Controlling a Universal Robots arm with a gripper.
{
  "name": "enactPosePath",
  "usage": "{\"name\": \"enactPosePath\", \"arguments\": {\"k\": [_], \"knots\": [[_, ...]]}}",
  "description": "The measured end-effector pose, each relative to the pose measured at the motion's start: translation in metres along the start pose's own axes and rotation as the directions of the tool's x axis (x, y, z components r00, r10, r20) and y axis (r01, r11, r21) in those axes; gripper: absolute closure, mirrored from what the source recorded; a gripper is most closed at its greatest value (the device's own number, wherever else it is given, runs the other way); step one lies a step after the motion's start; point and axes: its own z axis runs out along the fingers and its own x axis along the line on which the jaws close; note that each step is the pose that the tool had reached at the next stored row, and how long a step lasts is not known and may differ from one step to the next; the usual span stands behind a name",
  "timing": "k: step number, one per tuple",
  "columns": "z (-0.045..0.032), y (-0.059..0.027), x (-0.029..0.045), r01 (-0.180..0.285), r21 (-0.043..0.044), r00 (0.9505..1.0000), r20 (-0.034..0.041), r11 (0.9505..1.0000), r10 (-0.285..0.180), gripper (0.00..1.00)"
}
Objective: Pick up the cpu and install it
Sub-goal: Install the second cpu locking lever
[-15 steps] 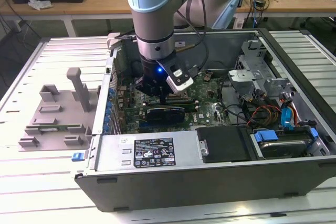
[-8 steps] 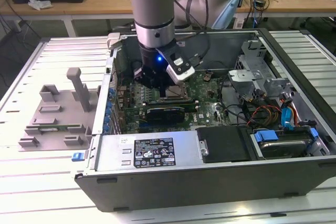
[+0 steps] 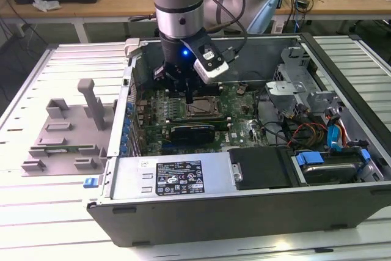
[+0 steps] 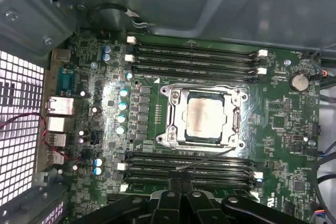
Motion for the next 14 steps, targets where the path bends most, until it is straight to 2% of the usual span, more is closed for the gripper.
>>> {"name": "enactPosePath", "arguments": {"k": [1,2,3,4,5,6,9,12,14], "knots": [[0.0005,-0.0001,-0.0014,0.000,-0.0005,1.0000,-0.0044,1.0000,0.000,0.89],[0.0011,-0.0003,-0.0037,-0.001,-0.0010,0.9999,-0.0122,1.0000,0.001,0.89],[0.0026,-0.0009,-0.0080,-0.002,-0.0023,0.9996,-0.0265,1.0000,0.002,0.89],[0.0049,-0.0016,-0.0149,-0.004,-0.0041,0.9988,-0.0490,1.0000,0.003,0.89],[0.0072,-0.0023,-0.0216,-0.005,-0.0054,0.9978,-0.0667,1.0000,0.004,0.89],[0.0090,-0.0028,-0.0268,-0.006,-0.0062,0.9970,-0.0778,1.0000,0.005,0.89],[0.0145,-0.0040,-0.0364,-0.007,-0.0074,0.9955,-0.0947,0.9999,0.006,0.89],[0.0220,-0.0049,-0.0412,-0.008,-0.0085,0.9944,-0.1053,0.9999,0.007,0.89],[0.0257,-0.0048,-0.0410,-0.008,-0.0085,0.9942,-0.1070,0.9999,0.007,0.89]]}}
